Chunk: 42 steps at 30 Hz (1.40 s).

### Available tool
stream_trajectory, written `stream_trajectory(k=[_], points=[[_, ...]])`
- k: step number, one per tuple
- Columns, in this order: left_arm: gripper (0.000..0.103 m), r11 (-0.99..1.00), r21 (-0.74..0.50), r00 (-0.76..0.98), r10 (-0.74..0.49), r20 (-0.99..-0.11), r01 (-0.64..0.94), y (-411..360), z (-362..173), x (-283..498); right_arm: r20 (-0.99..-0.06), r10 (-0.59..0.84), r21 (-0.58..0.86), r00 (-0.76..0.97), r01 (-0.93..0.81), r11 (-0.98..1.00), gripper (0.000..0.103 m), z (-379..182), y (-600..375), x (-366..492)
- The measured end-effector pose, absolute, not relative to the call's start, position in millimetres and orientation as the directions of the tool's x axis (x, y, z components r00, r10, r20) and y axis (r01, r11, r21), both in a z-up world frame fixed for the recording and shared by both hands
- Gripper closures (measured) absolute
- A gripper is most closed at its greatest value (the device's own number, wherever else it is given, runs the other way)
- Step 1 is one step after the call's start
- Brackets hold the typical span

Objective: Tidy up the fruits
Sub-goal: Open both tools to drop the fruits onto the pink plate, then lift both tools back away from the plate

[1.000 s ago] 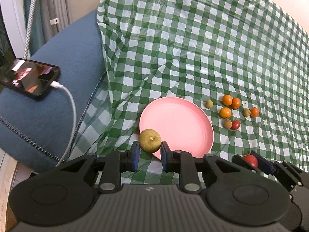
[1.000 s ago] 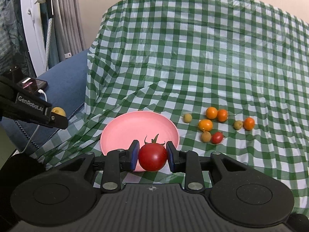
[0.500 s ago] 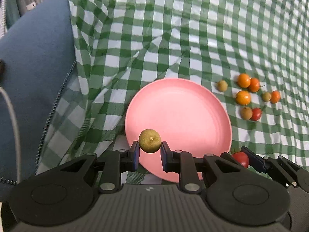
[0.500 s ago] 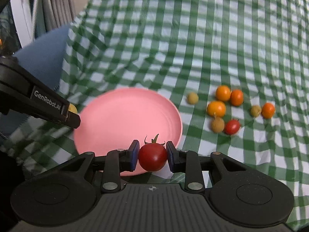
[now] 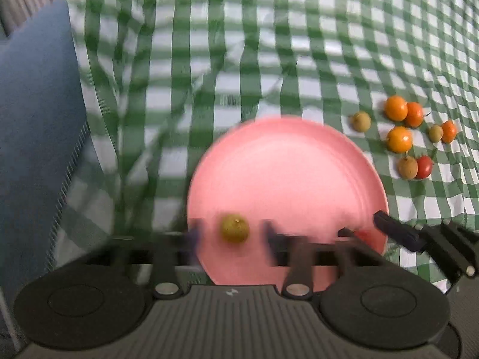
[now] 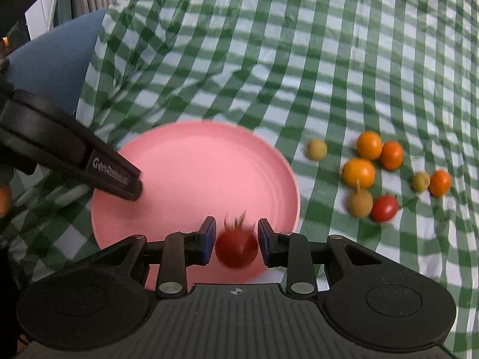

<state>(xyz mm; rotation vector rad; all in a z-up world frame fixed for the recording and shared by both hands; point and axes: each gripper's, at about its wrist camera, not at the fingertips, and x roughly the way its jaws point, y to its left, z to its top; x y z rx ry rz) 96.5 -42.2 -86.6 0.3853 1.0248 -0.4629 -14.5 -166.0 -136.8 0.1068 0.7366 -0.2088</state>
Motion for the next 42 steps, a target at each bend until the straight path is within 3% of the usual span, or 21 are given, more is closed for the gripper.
stream_trajectory(k=[1,2,3,8,15,24,42], points=[[0.000,0.840,0.114,0.481,-0.188,-0.856,0.531,-41,-80,92,-0.665,-0.156,0.018,0.730,0.225,0.974,0.042,-133,-166,-15],[0.000,0.842,0.131,0.527,-0.199,-0.826,0.523,-39,-72,86,-0.655,-0.164,0.010,0.738,0.225,0.974,0.031,-129,-165,-17],[0.000,0.837,0.138,0.547,-0.212,-0.810,0.529,-37,-65,80,-0.648,-0.170,0.002,0.743,0.225,0.974,0.026,-124,-164,-20],[0.000,0.841,0.153,0.561,-0.199,-0.804,0.518,-14,-43,51,-0.672,-0.153,0.041,0.725,0.242,0.969,0.016,-105,-156,-53],[0.000,0.889,0.139,0.542,-0.137,-0.829,0.437,44,-31,-13,-0.714,-0.109,0.108,0.692,0.262,0.959,0.014,-90,-127,-119],[0.000,0.921,0.105,0.599,-0.153,-0.786,0.374,82,-3,-61,-0.564,-0.219,0.029,0.796,0.284,0.958,0.011,-43,-102,-172],[0.000,0.919,0.103,0.710,-0.218,-0.670,0.379,98,37,-119,-0.444,-0.236,0.026,0.864,0.276,0.961,0.007,-12,-79,-227]])
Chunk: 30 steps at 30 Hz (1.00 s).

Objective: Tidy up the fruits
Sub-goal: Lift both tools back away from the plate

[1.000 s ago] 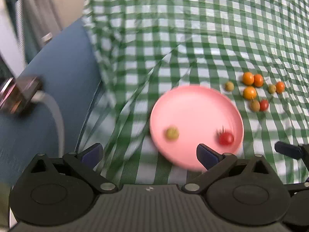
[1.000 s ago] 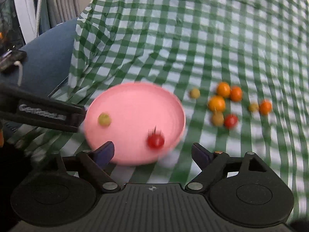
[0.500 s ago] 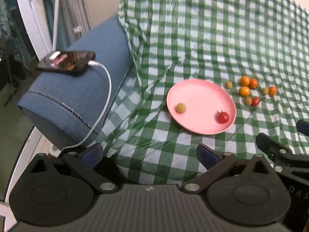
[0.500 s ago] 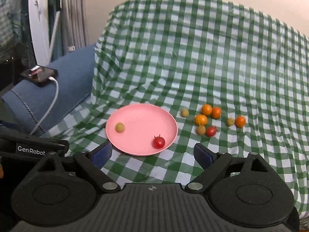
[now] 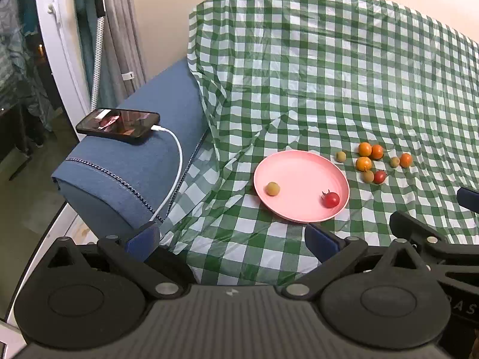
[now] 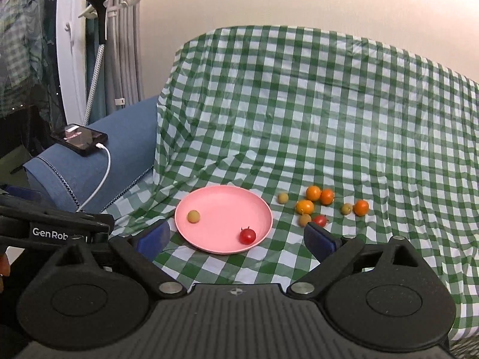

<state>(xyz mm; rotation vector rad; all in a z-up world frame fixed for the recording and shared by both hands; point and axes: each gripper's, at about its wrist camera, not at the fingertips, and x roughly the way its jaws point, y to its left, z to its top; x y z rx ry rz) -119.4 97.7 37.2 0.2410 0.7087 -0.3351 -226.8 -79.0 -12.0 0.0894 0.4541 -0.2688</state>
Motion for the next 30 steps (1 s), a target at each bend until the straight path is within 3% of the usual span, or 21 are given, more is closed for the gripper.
stream_trajectory(k=[30], points=[[0.000,0.921,0.101,0.708,-0.215,-0.673,0.376,105.8,38.5,-120.5,-0.443,-0.240,0.028,0.864,0.281,0.959,0.006,-10.1,-75.0,-230.1]])
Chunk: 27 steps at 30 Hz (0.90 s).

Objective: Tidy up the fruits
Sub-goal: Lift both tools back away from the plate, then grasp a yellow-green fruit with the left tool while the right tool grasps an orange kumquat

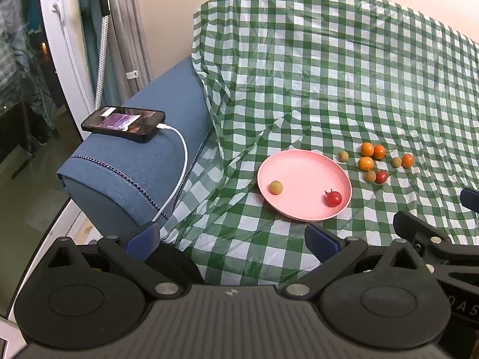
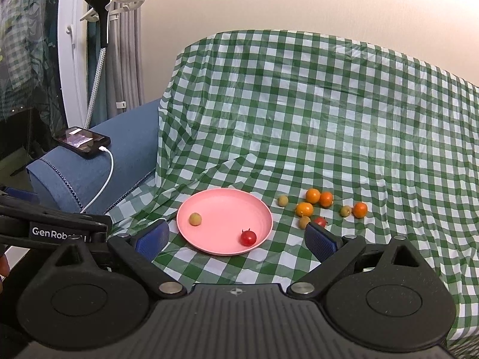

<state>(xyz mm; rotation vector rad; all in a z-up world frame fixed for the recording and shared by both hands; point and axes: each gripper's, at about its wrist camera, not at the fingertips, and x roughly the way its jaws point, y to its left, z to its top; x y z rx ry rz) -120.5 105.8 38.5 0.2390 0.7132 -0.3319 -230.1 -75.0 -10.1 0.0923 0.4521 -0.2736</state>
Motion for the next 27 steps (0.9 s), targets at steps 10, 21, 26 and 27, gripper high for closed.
stream_trajectory(k=[10,21,26,27], points=[[0.000,0.918,0.108,0.693,-0.206,-0.691,0.381,102,32,-115,-0.468,-0.225,0.046,0.855,0.277,0.960,0.006,-18,-79,-224],[0.000,0.917,0.121,0.668,-0.181,-0.722,0.379,95,23,-104,-0.495,-0.207,0.087,0.844,0.286,0.954,0.006,-29,-94,-216],[0.000,0.914,0.138,0.663,-0.168,-0.730,0.383,86,19,-97,-0.504,-0.203,0.104,0.839,0.293,0.951,0.006,-35,-105,-210],[0.000,0.911,0.145,0.662,-0.164,-0.731,0.386,83,19,-96,-0.506,-0.206,0.106,0.838,0.298,0.949,0.006,-36,-105,-208]])
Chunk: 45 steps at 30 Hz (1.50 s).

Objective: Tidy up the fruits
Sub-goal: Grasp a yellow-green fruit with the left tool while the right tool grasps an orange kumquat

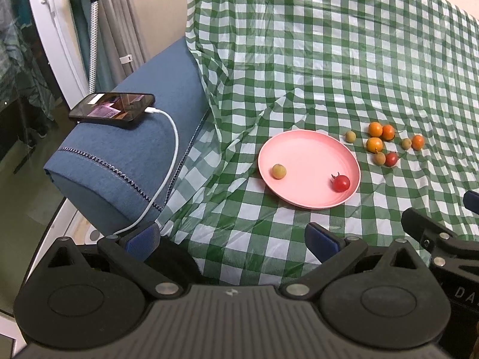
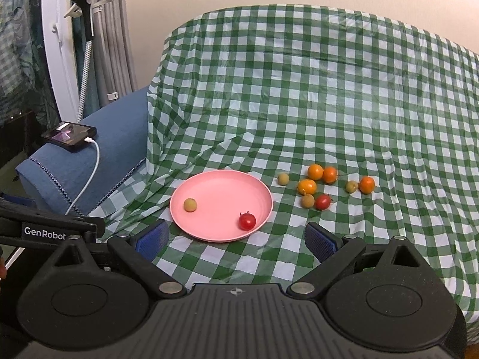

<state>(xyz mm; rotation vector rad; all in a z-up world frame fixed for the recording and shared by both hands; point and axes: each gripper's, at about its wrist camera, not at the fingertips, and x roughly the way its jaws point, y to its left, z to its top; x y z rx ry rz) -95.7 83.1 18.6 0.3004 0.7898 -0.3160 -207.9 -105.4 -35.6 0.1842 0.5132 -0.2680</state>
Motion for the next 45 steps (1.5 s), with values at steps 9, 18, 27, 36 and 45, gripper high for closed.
stream_trajectory(k=[9,18,27,36,45], points=[[0.000,0.883,0.176,0.612,-0.147,-0.777,0.436,56,6,-76,-0.522,-0.212,0.157,0.826,0.338,0.928,0.005,-49,-136,-194],[0.000,0.844,0.148,0.549,-0.193,-0.813,0.516,-11,1,-40,-0.545,-0.307,0.189,0.780,0.471,0.862,0.004,-73,-199,-180],[0.000,0.837,0.090,0.461,-0.204,-0.864,0.539,-123,-24,39,-0.526,-0.521,0.152,0.673,0.676,0.721,0.004,-113,-301,-137],[0.000,0.794,0.127,0.379,-0.138,-0.915,0.595,-233,-97,119,-0.569,-0.580,0.081,0.583,0.742,0.666,0.004,-181,-403,-53],[0.000,0.786,0.147,0.315,-0.064,-0.947,0.601,-268,-150,160,-0.582,-0.559,0.055,0.590,0.715,0.697,0.001,-219,-431,-15]])
